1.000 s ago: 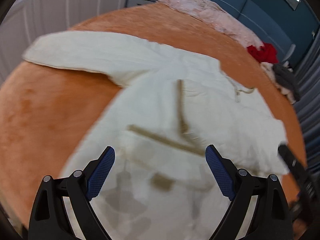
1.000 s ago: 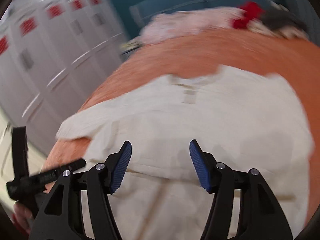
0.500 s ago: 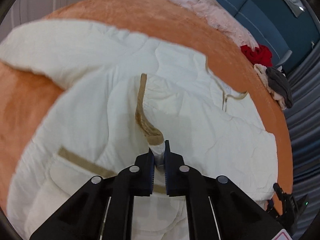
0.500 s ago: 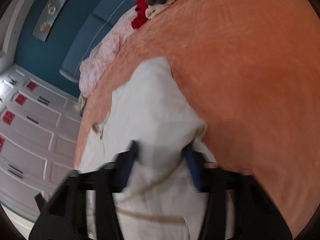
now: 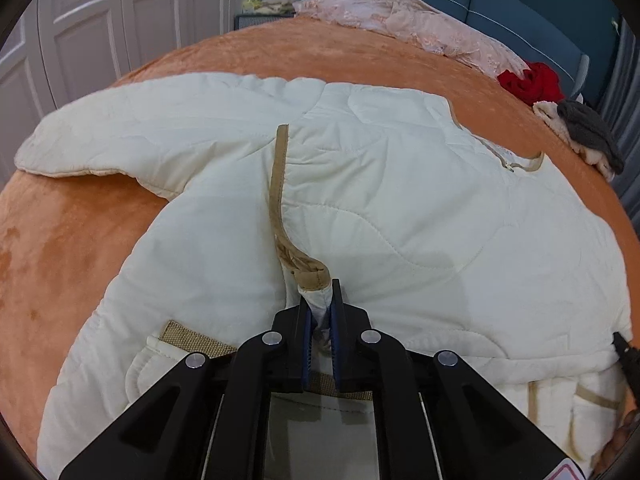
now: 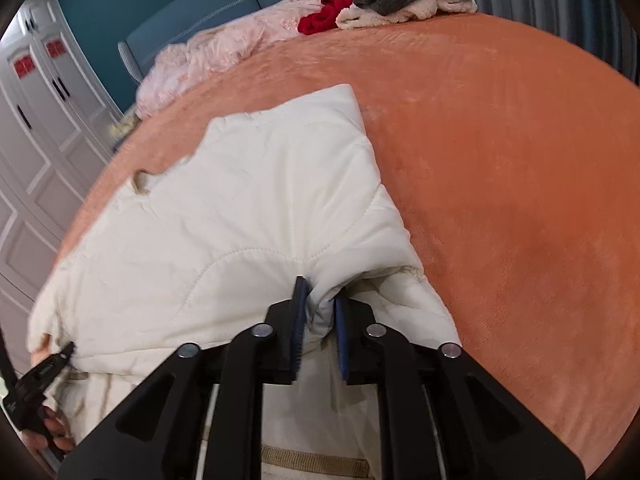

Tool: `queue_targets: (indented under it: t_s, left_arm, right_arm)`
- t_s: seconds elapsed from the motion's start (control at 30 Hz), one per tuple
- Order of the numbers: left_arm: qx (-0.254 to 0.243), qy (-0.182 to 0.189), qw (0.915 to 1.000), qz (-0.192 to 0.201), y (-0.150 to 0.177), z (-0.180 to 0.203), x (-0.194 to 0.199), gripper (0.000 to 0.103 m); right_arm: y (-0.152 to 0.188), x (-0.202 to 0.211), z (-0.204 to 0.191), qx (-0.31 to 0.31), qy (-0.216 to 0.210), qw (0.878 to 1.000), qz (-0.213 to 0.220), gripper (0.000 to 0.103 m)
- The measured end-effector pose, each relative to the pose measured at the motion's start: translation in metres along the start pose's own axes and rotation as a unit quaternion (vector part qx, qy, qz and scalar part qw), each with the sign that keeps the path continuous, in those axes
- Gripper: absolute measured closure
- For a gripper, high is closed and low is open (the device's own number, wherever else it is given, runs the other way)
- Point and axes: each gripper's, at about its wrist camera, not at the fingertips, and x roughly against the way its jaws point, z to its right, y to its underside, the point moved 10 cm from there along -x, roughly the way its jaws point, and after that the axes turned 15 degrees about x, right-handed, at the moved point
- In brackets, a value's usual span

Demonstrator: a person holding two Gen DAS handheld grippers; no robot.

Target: Fold large clothes

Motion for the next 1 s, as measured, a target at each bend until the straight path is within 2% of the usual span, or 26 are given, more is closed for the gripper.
queue_targets:
  t_s: [0.13,0.2,0.27,0.4,0.5,0.6,0.8,0.87,0.93,1.0]
  left_arm:
    - [-0.007,-0.003,0.9998,0.019,0.002,0.001,-0.001,0.092]
    - [-0.001,0.005,0.9998,0.021,0.002,0.000,-0.001,0.092]
    - [0.004,0.013,0.9997,0.022,0.002,-0.001,0.000,0.092]
    - [0.004,0.016,0.9996,0.024,0.003,0.001,0.001,0.092]
    - [0.007,0.020,0.9995,0.024,0.002,0.001,0.000,0.091]
    - [0.012,0.027,0.9993,0.025,0.002,0.000,-0.001,0.091]
    - [0.020,0.039,0.9987,0.025,0.002,-0.001,0.000,0.090]
    - [0.048,0.068,0.9965,0.011,-0.002,-0.005,0.004,0.086]
    - [0.098,0.103,0.9898,-0.009,-0.010,-0.017,0.015,0.079]
    - [0.140,0.112,0.9837,-0.012,-0.023,-0.038,0.029,0.074]
  right_arm:
    - [-0.003,0.025,-0.003,0.013,0.058,0.998,0.012,0.077]
    - [-0.016,0.066,-0.014,0.020,0.093,0.993,0.073,0.076]
    - [-0.031,0.084,-0.048,0.057,0.079,0.990,0.104,0.071]
    - [-0.029,0.055,-0.130,0.155,0.012,0.986,0.067,0.071]
    - [-0.010,0.022,-0.162,0.152,-0.031,0.988,0.020,0.071]
    - [0.011,-0.002,-0.167,0.156,-0.023,0.987,-0.012,0.071]
    - [0.025,-0.012,-0.165,0.166,-0.007,0.986,-0.006,0.072]
    - [0.027,-0.013,-0.166,0.169,-0.005,0.986,-0.004,0.072]
    - [0.028,-0.013,-0.167,0.169,-0.004,0.986,-0.003,0.072]
    - [0.027,-0.012,-0.167,0.172,-0.001,0.985,-0.003,0.072]
